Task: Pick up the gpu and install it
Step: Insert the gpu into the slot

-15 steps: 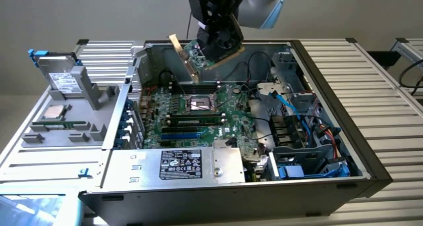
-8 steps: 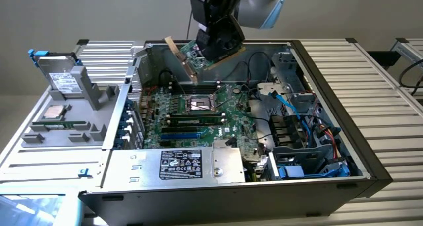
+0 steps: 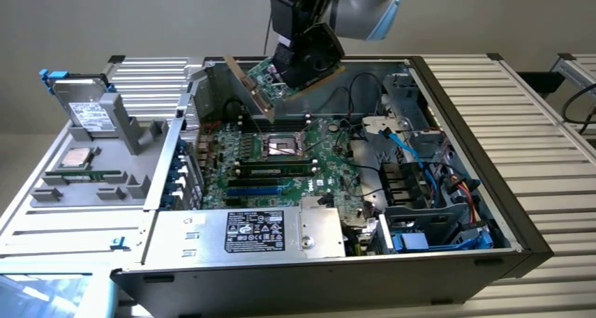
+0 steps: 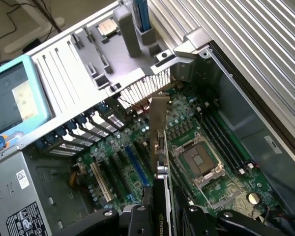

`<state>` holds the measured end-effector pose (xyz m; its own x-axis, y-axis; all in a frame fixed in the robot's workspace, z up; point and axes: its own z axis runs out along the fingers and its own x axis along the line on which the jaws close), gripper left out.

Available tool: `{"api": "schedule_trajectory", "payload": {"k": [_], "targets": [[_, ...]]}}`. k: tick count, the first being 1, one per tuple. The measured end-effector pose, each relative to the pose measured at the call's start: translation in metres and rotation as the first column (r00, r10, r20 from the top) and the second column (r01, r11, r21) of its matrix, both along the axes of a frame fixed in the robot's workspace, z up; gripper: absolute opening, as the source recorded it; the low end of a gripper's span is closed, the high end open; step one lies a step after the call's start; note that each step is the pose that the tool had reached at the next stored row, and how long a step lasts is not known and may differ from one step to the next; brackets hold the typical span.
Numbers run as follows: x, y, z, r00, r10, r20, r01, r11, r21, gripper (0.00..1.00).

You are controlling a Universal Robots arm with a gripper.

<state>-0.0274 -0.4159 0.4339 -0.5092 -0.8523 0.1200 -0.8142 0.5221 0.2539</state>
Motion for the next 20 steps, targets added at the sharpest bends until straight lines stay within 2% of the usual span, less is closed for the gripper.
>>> {"api": "schedule_trajectory", "payload": {"k": [3,7,12,16,20], "targets": [[0.0004,0.0001,-0.0003,1.0,0.001,-0.0012,-0.001,1.0,0.0,0.28],[0.0004,0.0,-0.0005,0.9988,0.037,-0.033,-0.037,0.9993,0.0009,0.28],[0.0004,0.0,-0.0006,0.9938,0.085,-0.0724,-0.084,0.9964,0.0038,0.28],[0.0004,0.0,-0.0009,0.987,0.122,-0.1038,-0.122,0.9925,0.0077,0.28],[0.0003,0.0,-0.001,0.9778,0.161,-0.135,-0.16,0.987,0.0128,0.28]]}}
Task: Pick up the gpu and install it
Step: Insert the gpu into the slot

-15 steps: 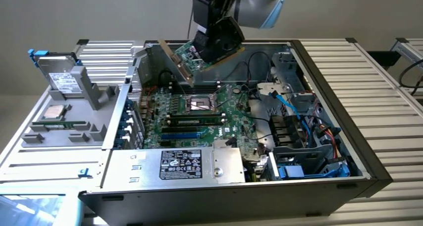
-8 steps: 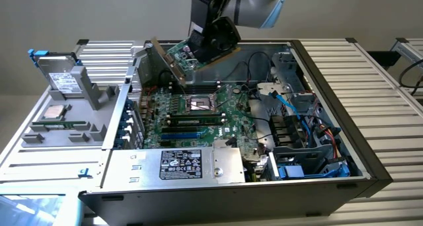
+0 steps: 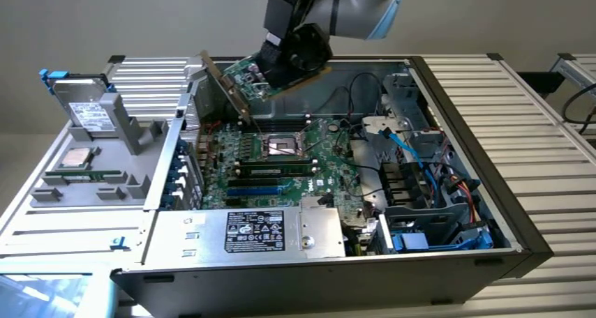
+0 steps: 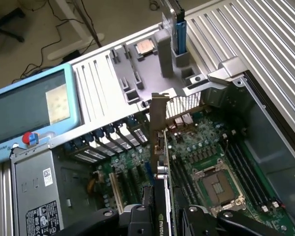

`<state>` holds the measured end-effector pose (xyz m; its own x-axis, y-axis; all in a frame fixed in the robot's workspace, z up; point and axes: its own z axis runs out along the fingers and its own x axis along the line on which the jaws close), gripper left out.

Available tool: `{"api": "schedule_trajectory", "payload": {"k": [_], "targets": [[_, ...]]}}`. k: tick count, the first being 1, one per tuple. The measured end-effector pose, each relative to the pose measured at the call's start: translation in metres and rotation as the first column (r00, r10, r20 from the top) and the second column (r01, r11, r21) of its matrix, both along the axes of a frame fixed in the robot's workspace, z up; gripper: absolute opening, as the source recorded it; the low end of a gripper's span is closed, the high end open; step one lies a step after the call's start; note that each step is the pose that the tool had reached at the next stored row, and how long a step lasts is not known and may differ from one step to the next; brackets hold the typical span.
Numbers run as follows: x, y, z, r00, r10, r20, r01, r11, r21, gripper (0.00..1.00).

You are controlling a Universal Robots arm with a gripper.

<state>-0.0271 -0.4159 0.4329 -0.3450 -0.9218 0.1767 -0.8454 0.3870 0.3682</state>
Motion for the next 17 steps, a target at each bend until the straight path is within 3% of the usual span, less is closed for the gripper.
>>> {"api": "schedule_trajectory", "payload": {"k": [3,5,9,11,13,17], "targets": [[0.0,0.0,-0.0008,0.9992,0.032,-0.0234,-0.032,0.9995,0.0004,0.28],[0.001,0.0,-0.0031,0.9979,0.057,-0.0289,-0.057,0.9984,0.0008,0.28],[0.006,0.0,-0.0094,0.9956,0.088,-0.0305,-0.088,0.9961,0.0003,0.28],[0.01,0.0,-0.0121,0.9947,0.097,-0.0342,-0.097,0.9953,0.0006,0.28],[0.012,0.0001,-0.0136,0.9934,0.107,-0.0417,-0.107,0.9942,0.0019,0.28],[0.013,0.0,-0.0162,0.9895,0.128,-0.0672,-0.128,0.9918,0.0062,0.28]]}}
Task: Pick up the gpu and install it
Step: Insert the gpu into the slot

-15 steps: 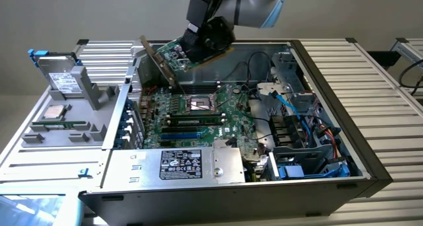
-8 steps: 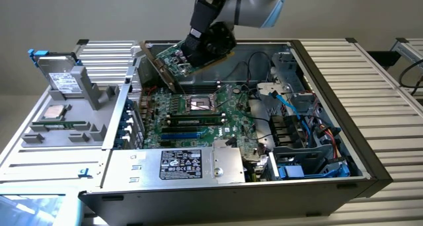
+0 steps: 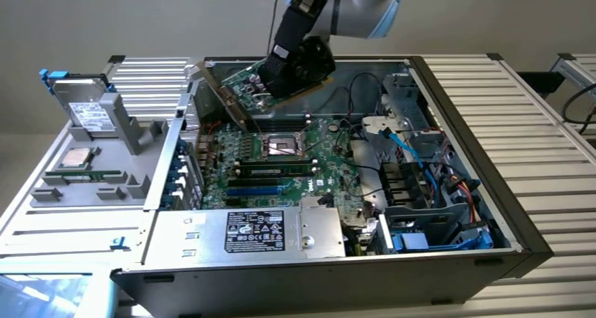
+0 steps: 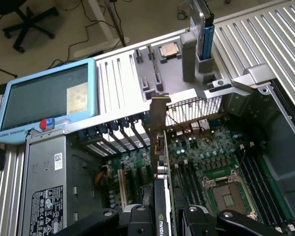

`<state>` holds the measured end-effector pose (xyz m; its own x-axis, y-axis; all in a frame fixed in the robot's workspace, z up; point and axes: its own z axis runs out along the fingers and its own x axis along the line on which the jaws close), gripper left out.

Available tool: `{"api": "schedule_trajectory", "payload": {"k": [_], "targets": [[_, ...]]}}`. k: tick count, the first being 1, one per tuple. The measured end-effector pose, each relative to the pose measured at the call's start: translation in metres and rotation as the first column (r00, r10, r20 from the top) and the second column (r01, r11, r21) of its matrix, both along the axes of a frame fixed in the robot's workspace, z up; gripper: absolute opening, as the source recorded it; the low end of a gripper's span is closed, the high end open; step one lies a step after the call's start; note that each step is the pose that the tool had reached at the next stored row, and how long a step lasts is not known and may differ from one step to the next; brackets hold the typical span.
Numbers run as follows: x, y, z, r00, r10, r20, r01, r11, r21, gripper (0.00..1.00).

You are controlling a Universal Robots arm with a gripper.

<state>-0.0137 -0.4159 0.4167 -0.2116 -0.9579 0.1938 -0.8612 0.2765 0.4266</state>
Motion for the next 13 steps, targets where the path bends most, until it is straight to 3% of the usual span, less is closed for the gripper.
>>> {"api": "schedule_trajectory", "payload": {"k": [6,10,13], "targets": [[0.007,0.0,-0.0068,0.9993,0.025,-0.0266,-0.025,0.9997,0.0002,0.28],[0.008,0.0,-0.0091,0.9975,0.041,-0.0575,-0.041,0.9992,0.0014,0.28],[0.01,0.0,-0.0124,0.9959,0.06,-0.0671,-0.06,0.9982,0.0019,0.28]]}}
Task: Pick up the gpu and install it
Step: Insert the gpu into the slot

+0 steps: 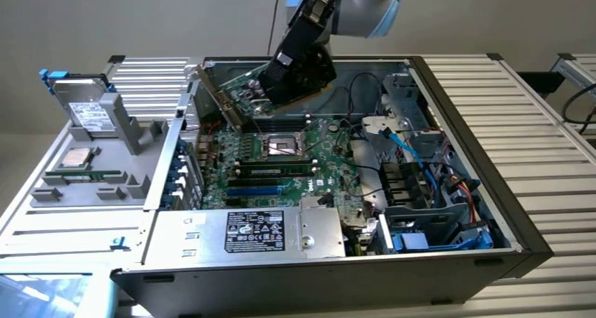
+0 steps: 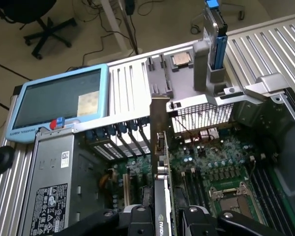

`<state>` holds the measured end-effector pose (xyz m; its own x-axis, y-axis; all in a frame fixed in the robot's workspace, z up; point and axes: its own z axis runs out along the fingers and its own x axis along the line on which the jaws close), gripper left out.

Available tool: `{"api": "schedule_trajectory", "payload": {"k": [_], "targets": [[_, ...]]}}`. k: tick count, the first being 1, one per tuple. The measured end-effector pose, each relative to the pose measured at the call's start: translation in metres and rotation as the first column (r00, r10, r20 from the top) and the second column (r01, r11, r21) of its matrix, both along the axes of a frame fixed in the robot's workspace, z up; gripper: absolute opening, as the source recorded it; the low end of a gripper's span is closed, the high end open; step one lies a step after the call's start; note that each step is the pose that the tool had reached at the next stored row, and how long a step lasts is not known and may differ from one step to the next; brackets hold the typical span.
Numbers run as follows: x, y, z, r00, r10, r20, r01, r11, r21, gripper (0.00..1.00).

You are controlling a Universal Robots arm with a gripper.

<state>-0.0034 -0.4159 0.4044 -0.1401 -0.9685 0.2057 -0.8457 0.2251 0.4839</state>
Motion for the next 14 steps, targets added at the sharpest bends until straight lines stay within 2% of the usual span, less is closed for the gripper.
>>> {"api": "schedule_trajectory", "payload": {"k": [2,4,7,9,10,11,12,14], "targets": [[0.0009,0.0,-0.0023,0.9999,0.015,-0.0046,-0.015,0.9999,0.0004,0.28],[0.0012,0.0,-0.0039,0.9996,0.027,-0.012,-0.027,0.9996,0.0009,0.28],[0.0012,0.0,-0.0056,0.9985,0.047,-0.0288,-0.047,0.9989,0.0028,0.28],[0.0012,0.0,-0.0065,0.9976,0.057,-0.0399,-0.057,0.9983,0.0062,0.28],[0.0012,0.0,-0.0074,0.9966,0.063,-0.0534,-0.062,0.998,0.0094,0.28],[0.0013,0.0,-0.0079,0.9961,0.064,-0.0608,-0.064,0.9979,0.0105,0.28],[0.0015,0.0,-0.0086,0.9956,0.065,-0.0675,-0.065,0.9979,0.0114,0.28],[0.0025,0.0,-0.0104,0.9948,0.067,-0.0768,-0.066,0.9977,0.0127,0.28]]}}
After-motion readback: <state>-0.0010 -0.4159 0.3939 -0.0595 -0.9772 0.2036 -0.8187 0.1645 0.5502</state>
